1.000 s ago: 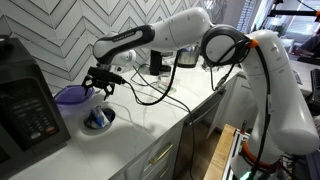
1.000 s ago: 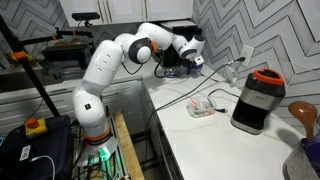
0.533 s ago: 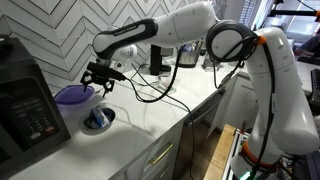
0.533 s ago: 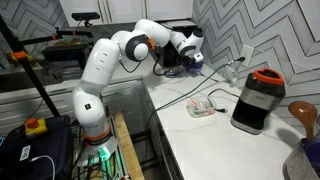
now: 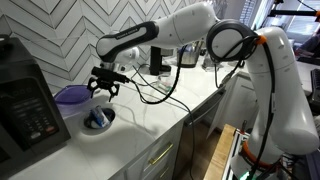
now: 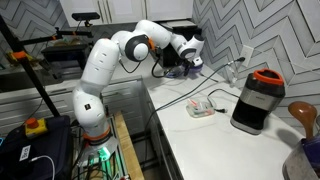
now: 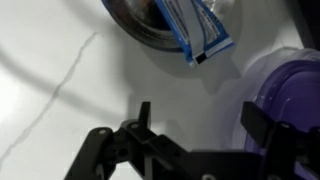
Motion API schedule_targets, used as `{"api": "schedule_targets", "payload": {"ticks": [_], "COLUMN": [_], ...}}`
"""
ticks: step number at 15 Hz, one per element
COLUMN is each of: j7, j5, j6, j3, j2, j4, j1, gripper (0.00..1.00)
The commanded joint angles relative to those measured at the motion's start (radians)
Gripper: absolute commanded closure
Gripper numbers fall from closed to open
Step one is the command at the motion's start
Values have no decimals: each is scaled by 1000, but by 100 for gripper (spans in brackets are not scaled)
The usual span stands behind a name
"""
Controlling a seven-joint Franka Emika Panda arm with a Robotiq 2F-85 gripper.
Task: Put the dark blue lid on the right side of the counter
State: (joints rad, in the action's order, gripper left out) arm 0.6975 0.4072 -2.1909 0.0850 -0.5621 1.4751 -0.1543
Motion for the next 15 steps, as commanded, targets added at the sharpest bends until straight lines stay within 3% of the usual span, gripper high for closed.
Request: {"api": "schedule_targets", "payload": {"ticks": [1,6,12,15], "j7": [21,19,29,30], "j5": [-36,-59,-83,-97], "j6": [-15,1,29,2], "j3": [-19,-20,-17,-22], "j2": [-12,-39,-5,-12], "j4": [-5,-38,-30,-41], "j1": [-11,-14,-31,-40], "gripper": [10,9,0,2]}}
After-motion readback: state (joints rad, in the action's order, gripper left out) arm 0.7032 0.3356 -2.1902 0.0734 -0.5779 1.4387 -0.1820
